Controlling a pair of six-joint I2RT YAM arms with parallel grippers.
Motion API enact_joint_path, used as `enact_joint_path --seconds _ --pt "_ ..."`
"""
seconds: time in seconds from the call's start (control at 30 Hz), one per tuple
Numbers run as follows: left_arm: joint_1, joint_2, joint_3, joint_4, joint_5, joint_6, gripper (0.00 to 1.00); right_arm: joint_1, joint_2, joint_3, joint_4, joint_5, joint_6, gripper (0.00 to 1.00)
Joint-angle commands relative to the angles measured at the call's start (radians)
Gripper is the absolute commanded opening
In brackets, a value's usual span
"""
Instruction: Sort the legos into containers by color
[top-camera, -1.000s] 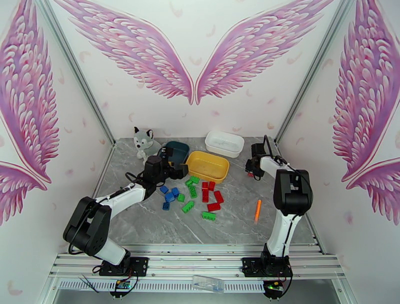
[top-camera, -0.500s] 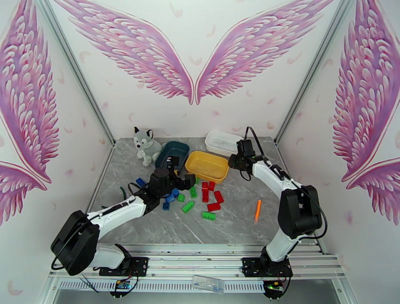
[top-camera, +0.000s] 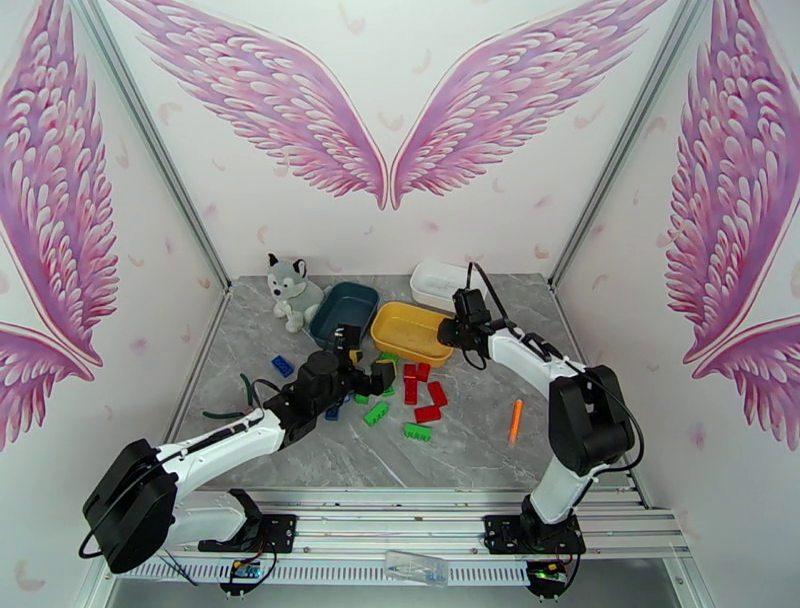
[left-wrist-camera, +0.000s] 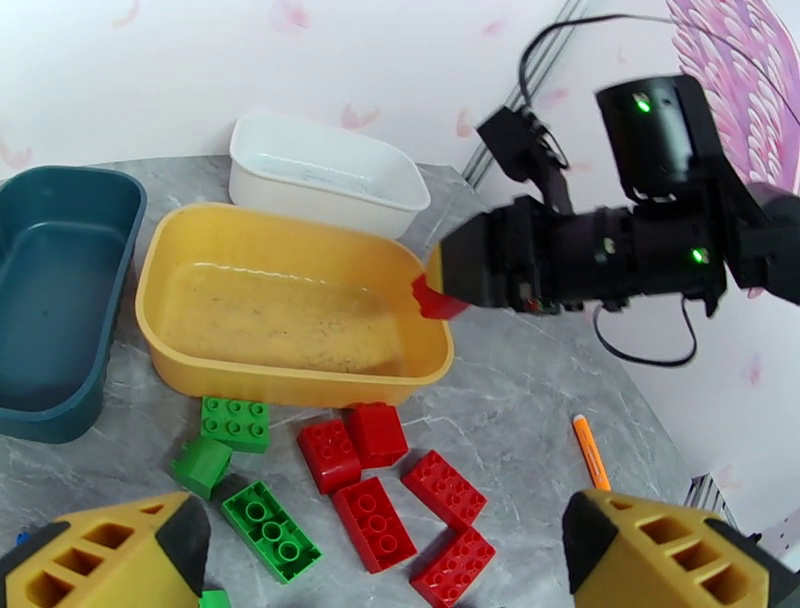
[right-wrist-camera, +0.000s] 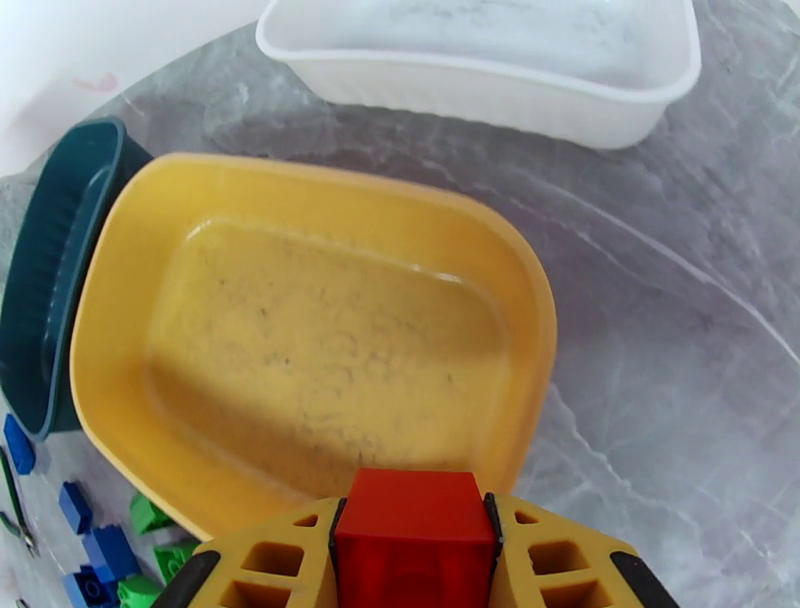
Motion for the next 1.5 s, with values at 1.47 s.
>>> enact_joint_path --seconds 1.47 --pt "0.004 0.147 0.081 -0.122 0.166 -0.113 0.99 0.15 -0.057 -0.24 -0.106 0.032 -0.054 0.58"
